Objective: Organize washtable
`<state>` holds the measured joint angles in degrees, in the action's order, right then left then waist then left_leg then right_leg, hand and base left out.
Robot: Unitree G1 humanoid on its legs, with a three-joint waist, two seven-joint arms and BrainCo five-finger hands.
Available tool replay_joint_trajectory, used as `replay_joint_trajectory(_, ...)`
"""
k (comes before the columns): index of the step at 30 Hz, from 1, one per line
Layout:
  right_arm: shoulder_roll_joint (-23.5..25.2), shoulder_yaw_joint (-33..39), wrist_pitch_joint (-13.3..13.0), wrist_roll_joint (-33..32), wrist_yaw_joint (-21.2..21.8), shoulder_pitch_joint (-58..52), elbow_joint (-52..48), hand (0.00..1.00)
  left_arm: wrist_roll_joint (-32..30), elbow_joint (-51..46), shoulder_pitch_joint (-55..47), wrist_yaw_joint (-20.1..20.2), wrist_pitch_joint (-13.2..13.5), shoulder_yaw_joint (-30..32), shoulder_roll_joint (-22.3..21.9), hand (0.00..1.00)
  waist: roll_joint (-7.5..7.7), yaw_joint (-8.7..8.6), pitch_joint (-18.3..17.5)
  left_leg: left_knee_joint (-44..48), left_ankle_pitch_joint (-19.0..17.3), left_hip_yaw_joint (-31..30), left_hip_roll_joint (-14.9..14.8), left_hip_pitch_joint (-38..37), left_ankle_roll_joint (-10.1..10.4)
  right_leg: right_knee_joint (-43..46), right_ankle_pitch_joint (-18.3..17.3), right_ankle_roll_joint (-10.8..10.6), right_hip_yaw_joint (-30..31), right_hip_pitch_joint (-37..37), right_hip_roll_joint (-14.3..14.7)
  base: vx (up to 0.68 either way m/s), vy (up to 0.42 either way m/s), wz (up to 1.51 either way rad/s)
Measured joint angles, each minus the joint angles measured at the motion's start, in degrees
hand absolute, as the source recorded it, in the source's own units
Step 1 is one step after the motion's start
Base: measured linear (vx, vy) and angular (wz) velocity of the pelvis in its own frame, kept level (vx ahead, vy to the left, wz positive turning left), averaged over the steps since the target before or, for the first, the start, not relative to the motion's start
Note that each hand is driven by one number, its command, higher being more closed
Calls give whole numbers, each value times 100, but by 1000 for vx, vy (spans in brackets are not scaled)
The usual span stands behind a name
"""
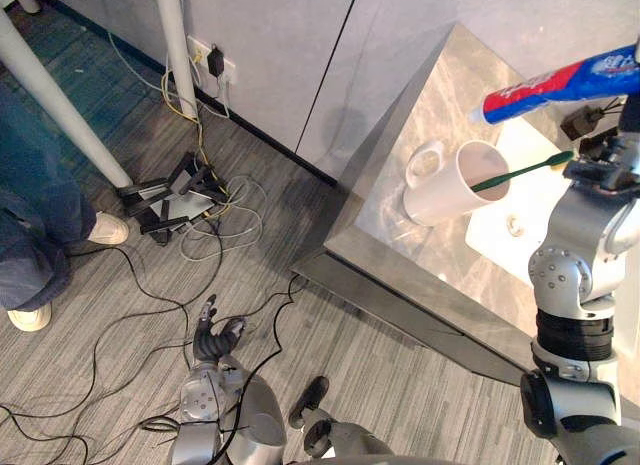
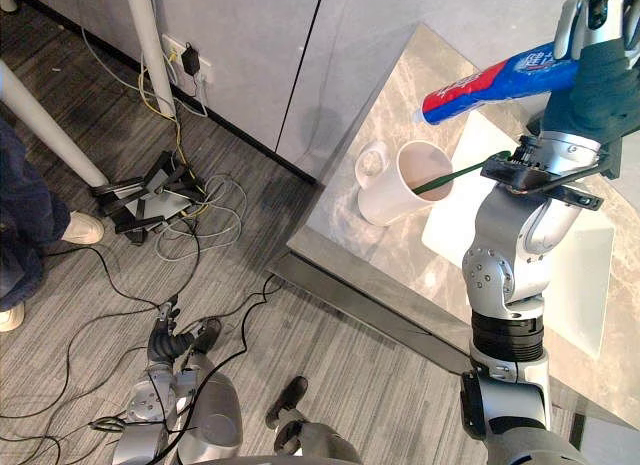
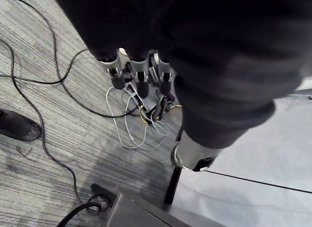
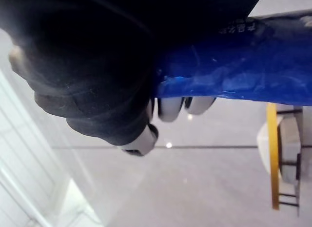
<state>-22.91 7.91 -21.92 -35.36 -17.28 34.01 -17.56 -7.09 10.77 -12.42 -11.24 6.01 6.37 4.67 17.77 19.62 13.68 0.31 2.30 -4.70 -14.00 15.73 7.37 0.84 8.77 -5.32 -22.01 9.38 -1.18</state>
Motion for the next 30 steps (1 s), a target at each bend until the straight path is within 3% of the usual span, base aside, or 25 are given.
replay_joint_trajectory(10,-65,3,100,230,-39,0,-6,100,0,-26,3,1,20,-126,-7,0,-32,4,0,67,-40,-119,-16,184,4,2,1,1,-149,93,22,29,12,4)
replay_joint_trajectory(15,-275,10,113,237,-187,50,-6,100,39,-24,4,2,92,-231,-12,0,-315,19,-8,288,-171,-111,-90,259,-15,12,204,-15,-151,97,54,20,38,-4)
replay_joint_trajectory(24,-284,19,111,228,-271,395,-5,100,198,4,10,2,125,-257,-12,0,-356,23,-22,287,-194,-70,-101,258,-25,11,225,-44,-155,116,56,5,19,-1)
replay_joint_trajectory(30,-343,4,108,215,-267,438,-4,100,250,70,9,0,169,-360,-21,0,-534,94,-108,288,-214,-78,-99,271,-28,11,225,-44,-170,120,55,0,0,0)
